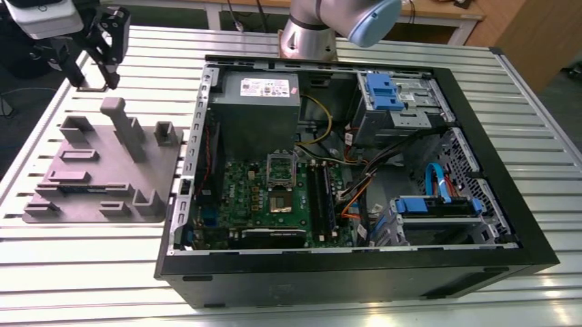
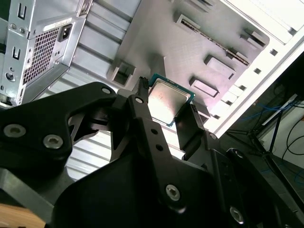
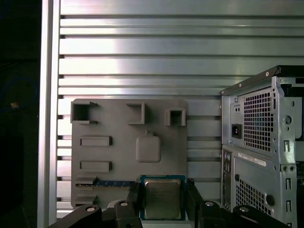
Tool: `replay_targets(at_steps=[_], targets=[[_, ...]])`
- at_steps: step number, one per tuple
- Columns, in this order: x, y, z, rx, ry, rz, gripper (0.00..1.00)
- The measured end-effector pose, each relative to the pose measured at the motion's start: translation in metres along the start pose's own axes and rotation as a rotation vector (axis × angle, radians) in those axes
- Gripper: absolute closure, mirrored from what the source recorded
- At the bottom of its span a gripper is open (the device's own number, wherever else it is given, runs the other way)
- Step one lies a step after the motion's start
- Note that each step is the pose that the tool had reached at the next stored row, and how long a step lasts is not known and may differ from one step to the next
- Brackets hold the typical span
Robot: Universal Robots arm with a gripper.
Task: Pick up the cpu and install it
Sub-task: 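Pick up the cpu and move it towards the insertion slot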
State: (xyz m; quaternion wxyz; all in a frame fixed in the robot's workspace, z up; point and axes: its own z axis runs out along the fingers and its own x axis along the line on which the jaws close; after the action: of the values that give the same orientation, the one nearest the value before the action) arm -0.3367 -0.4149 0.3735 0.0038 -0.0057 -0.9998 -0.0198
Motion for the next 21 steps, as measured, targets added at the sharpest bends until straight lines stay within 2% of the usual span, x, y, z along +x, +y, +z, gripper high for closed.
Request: replay_targets(at_steps=[21], targets=[[-0.007,0.0001,0.0,0.0,0.0,0.0,0.53]])
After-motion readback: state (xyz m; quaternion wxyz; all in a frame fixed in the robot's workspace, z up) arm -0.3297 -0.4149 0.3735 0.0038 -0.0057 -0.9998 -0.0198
